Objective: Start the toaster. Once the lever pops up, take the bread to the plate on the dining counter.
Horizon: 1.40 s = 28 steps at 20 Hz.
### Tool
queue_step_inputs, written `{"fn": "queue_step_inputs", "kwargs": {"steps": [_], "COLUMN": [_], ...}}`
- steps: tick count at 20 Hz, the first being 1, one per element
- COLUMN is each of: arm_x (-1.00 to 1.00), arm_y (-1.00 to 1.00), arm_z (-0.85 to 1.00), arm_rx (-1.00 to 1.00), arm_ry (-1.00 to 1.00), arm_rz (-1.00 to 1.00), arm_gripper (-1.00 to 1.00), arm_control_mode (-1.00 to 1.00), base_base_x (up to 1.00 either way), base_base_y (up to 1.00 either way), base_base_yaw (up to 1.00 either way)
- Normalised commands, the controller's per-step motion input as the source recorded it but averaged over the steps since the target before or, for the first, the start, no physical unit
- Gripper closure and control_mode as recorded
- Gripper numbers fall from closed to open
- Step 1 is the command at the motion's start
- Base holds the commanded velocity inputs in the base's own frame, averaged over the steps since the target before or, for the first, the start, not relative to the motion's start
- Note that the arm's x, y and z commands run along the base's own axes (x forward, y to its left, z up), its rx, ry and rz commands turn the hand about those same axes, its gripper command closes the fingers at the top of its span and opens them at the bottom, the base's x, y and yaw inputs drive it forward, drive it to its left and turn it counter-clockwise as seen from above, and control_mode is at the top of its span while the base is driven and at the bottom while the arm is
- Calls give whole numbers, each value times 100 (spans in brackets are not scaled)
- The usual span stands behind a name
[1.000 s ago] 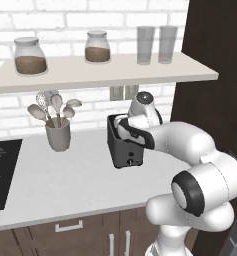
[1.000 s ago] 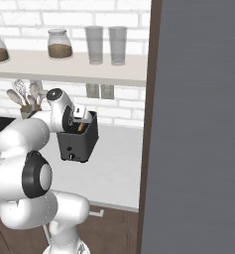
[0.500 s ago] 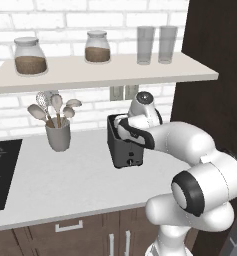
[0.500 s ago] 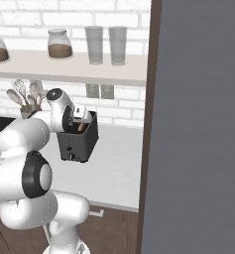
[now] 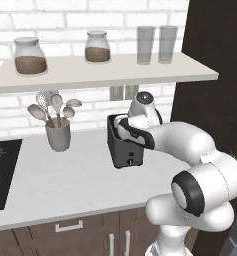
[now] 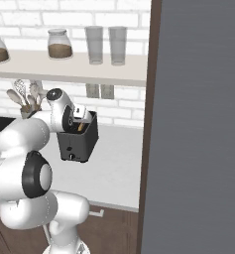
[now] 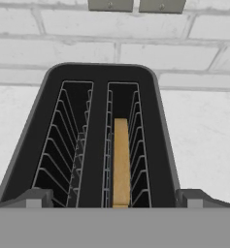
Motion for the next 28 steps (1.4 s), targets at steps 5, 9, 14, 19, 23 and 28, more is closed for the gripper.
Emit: {"fn": "queue_step_inputs", "kwargs": {"steps": [5,9,14,19,23,28], "arm_x": [0,0,0,0,0,0], "arm_y": [0,0,0,0,0,0], "arm_z": [0,0,0,0,0,0], "arm_rx": [0,0,0,0,0,0], "arm_ry": [0,0,0,0,0,0], "arm_rz": [0,0,0,0,0,0], "arm_gripper": [-100,-100,-100,-100,-100,-100], "arm_control_mode": [-100,-100,-100,-100,-100,-100], "base_base_x": [0,0,0,0,0,0], "base_base_y": [0,0,0,0,0,0], "base_base_yaw": [0,0,0,0,0,0]}}
